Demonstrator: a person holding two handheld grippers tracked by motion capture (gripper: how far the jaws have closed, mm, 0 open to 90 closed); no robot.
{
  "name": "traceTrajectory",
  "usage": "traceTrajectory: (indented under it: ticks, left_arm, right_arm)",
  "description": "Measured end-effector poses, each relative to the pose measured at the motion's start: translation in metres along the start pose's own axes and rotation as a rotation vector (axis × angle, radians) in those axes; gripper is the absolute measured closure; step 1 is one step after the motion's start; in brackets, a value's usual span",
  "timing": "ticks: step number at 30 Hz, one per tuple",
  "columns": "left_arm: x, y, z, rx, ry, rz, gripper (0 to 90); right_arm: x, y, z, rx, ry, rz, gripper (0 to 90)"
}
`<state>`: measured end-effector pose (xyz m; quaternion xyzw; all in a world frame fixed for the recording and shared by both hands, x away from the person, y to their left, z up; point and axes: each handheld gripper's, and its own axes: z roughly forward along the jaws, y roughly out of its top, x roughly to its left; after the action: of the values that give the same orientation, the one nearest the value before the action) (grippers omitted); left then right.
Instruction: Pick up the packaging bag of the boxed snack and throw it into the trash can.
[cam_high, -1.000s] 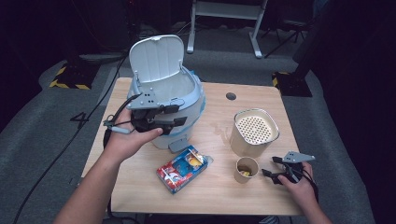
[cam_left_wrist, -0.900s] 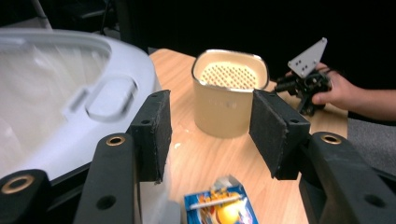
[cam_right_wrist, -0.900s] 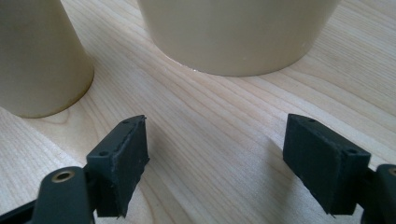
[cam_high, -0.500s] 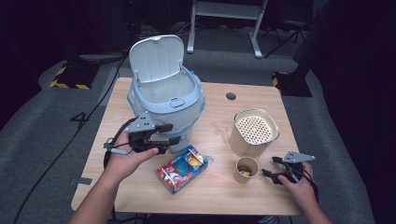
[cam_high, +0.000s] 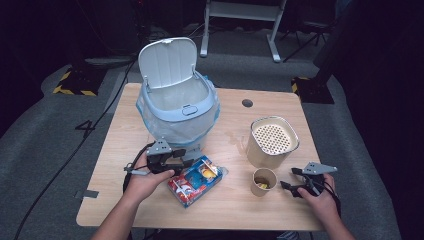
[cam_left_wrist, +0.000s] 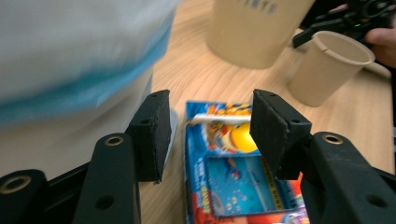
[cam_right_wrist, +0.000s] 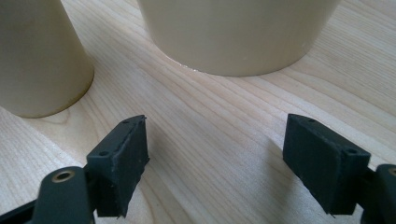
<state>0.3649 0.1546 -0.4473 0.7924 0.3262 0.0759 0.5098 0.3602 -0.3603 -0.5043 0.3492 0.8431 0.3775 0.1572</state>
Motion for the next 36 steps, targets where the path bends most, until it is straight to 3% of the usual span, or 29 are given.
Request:
traceTrajectory:
  ticks: [3,6,9,11,12,13,16,19,24,36]
  left_arm:
    - [0.003,-0.01,0.005,0.006,-0.008,-0.046,49.3]
    - [0.004,-0.017,0.009,0.089,0.008,-0.024,51.6]
    - [0.003,-0.018,0.01,0.117,0.004,-0.024,53.3]
    - [0.003,-0.022,0.012,0.107,-0.005,-0.032,56.5]
    - [0.004,-0.027,0.016,0.122,-0.016,-0.058,57.0]
    - [0.004,-0.027,0.016,0.122,-0.016,-0.058,57.8]
    - [0.006,-0.03,0.02,0.175,0.002,-0.065,59.2]
    - [0.007,-0.03,0.022,0.178,-0.006,-0.085,60.6]
    - [0.009,-0.032,0.025,0.212,-0.019,-0.093,71.5]
    - [0.011,-0.032,0.028,0.242,-0.029,-0.118,76.6]
  right_arm:
    - [0.0,0.0,0.0,0.0,0.0,0.0,22.3]
    - [0.0,0.0,0.0,0.0,0.0,0.0,22.3]
    - [0.0,0.0,0.0,0.0,0.0,0.0,22.3]
    - [0.0,0.0,0.0,0.0,0.0,0.0,22.3]
    - [0.0,0.0,0.0,0.0,0.0,0.0,22.3]
    - [0.0,0.0,0.0,0.0,0.0,0.0,22.3]
    - [0.0,0.0,0.0,0.0,0.0,0.0,22.3]
    - [0.0,0.0,0.0,0.0,0.0,0.0,22.3]
    - [0.0,0.0,0.0,0.0,0.0,0.0,22.3]
    - [0.0,0.0,0.0,0.0,0.0,0.0,22.3]
